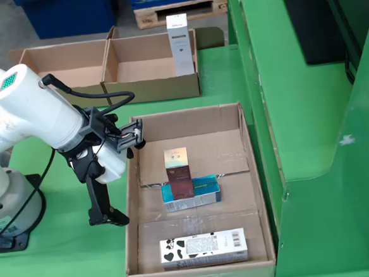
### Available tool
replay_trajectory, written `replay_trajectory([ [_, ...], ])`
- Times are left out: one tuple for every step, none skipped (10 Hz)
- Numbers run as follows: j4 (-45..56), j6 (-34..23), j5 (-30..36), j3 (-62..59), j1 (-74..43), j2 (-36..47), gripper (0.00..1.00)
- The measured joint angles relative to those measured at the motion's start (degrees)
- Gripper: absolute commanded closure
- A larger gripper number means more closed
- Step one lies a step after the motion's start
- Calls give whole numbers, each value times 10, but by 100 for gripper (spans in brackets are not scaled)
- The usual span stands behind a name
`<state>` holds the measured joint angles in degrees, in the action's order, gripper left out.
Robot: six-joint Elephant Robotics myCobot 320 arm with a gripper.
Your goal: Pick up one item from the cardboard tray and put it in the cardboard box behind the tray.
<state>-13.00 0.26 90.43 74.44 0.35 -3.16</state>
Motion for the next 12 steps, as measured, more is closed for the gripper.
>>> replay_trajectory([
  [-4, 0, 0, 1, 0, 1, 0],
  [-10, 0, -1, 17, 0, 14, 0],
  [0, 0, -1, 16, 0, 4, 0],
  [6, 0, 0, 16, 0, -10, 0],
  [6, 0, 0, 16, 0, -10, 0],
  [7, 0, 0, 16, 0, -10, 0],
  [7, 0, 0, 16, 0, -10, 0],
  [7, 0, 0, 16, 0, -10, 0],
  [7, 0, 0, 16, 0, -10, 0],
  [7, 0, 0, 16, 0, -10, 0],
  [7, 0, 0, 16, 0, -10, 0],
  [7, 0, 0, 16, 0, -10, 0],
])
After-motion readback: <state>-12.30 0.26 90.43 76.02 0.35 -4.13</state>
